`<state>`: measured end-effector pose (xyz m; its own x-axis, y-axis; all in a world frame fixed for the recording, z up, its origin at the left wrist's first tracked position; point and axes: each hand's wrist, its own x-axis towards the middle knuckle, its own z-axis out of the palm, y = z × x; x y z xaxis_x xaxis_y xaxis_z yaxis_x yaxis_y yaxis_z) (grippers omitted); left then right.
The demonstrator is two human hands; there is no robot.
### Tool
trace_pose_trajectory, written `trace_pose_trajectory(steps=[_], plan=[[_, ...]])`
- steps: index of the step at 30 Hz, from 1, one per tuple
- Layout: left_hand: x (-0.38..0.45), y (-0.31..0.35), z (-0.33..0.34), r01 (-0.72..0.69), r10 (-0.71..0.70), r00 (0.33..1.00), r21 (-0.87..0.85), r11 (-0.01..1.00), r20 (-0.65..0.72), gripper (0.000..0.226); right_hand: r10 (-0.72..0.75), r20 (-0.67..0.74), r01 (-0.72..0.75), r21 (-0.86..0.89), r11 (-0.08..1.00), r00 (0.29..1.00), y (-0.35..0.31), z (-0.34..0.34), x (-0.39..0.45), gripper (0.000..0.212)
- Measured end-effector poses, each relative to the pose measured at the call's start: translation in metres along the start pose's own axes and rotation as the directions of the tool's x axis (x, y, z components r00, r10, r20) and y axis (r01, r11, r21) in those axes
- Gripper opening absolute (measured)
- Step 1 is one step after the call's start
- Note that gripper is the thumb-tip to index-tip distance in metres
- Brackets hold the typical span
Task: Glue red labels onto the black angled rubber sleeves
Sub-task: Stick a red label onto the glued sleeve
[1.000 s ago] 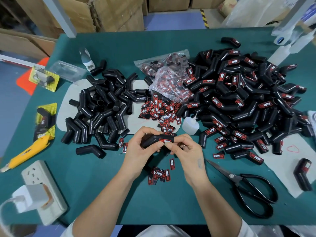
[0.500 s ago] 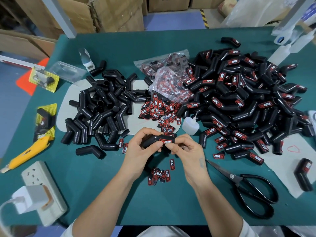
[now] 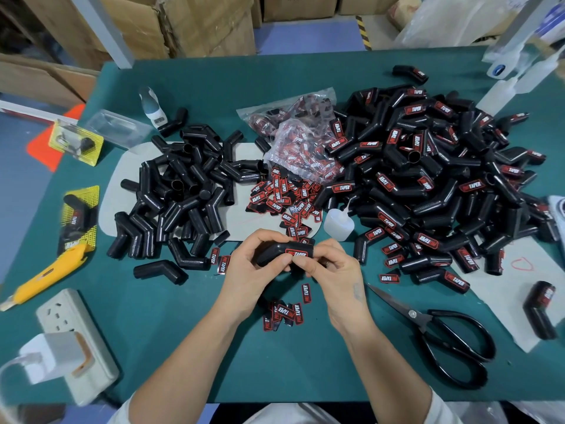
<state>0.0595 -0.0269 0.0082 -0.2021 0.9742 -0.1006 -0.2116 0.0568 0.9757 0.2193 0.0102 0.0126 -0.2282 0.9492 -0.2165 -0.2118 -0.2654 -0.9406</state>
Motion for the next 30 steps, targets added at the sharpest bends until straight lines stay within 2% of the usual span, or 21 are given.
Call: trace_pose_trajectory(steps=[12, 17, 21, 23, 30], plan=[[-0.0022, 0.0065, 0.0024, -0.115, 0.115, 0.993, 0.13, 0.985, 0.013, 0.024, 0.024, 0.051, -0.025, 0.013, 1.0, 0.998, 0.0035, 0.0004, -0.0001, 0.017], [-0.0005, 0.006, 0.001, -0.11, 0.109, 0.994, 0.13, 0.985, 0.015, 0.025, 0.059, 0.066, -0.062, 0.038, 0.997, 0.996, 0.0021, -0.0008, -0.0001, 0.021], [0.0, 0.0055, 0.0012, -0.097, 0.096, 0.995, 0.05, 0.994, 0.03, 0.023, 0.058, 0.063, -0.059, 0.019, 0.998, 0.996, 0.0014, -0.0026, -0.0003, 0.025], [-0.0003, 0.0052, 0.0006, -0.144, 0.142, 0.989, 0.068, 0.987, 0.044, 0.021, 0.063, 0.054, -0.064, 0.015, 0.998, 0.997, 0.0006, -0.0026, -0.0003, 0.025], [0.0011, 0.0011, -0.0024, -0.338, 0.32, 0.941, 0.291, 0.895, 0.109, 0.02, 0.056, 0.055, -0.056, -0.006, 0.998, 0.997, -0.0012, -0.0015, -0.0009, 0.022]])
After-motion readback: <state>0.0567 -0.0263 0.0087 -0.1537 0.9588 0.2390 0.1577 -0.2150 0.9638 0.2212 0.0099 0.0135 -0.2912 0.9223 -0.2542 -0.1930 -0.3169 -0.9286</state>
